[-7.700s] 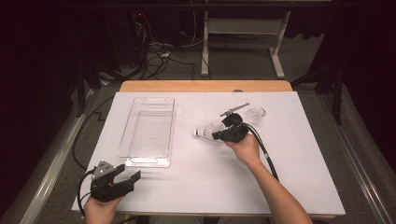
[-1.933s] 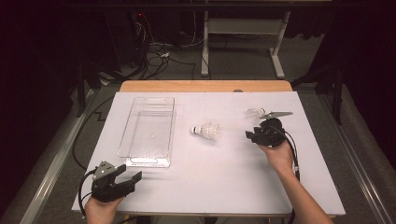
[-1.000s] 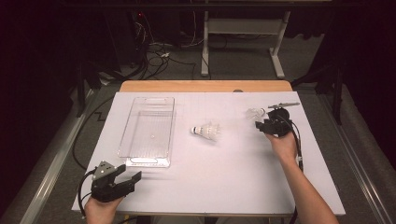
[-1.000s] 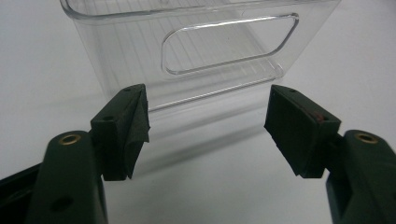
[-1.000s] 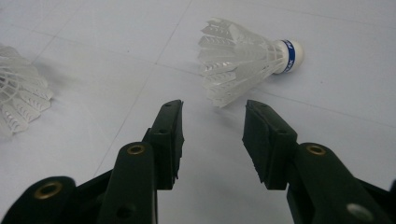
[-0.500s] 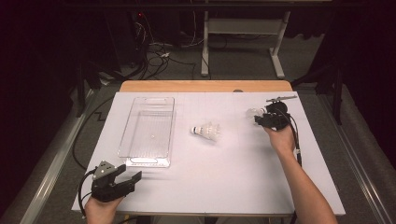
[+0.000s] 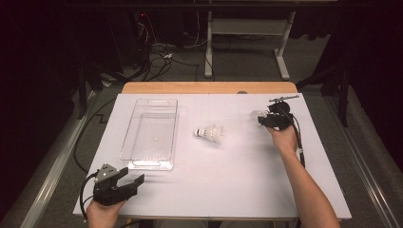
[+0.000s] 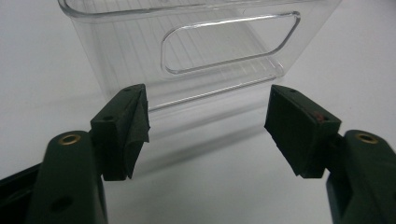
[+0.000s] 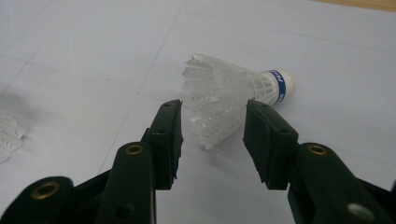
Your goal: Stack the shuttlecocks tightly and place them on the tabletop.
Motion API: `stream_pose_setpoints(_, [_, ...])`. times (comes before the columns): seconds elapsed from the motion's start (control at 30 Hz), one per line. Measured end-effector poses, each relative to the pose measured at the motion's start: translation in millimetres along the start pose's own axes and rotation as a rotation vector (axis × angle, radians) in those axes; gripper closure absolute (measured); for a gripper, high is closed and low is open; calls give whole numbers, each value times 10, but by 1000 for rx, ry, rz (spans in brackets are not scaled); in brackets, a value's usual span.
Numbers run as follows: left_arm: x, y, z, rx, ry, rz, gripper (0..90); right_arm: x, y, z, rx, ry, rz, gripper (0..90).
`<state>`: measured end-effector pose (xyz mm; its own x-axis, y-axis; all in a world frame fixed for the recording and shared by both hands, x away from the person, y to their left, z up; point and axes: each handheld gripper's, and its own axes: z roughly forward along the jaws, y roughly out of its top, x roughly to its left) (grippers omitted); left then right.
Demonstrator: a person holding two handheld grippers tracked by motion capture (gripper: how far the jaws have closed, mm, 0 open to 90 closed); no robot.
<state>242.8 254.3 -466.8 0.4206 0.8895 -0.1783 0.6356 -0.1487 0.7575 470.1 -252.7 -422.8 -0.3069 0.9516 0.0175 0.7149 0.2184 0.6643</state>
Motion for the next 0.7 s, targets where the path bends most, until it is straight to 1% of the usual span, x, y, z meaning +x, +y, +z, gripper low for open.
stream_pose_setpoints(0.27, [1, -1, 0, -2, 0, -2, 313, 7, 62, 46, 1, -20, -1, 574])
stream_pose_setpoints(0.4, [-1, -1, 2, -1, 1, 1, 313, -17, 58, 88, 14, -31, 13, 580])
stream_pose_setpoints(0.6, [-2, -1, 3, -2, 1, -1, 313, -27, 49, 126, 22, -40, 15, 622])
stream_pose_setpoints(0.7, [-1, -1, 2, -1, 1, 1, 313, -28, 43, 139, 34, -46, 13, 677])
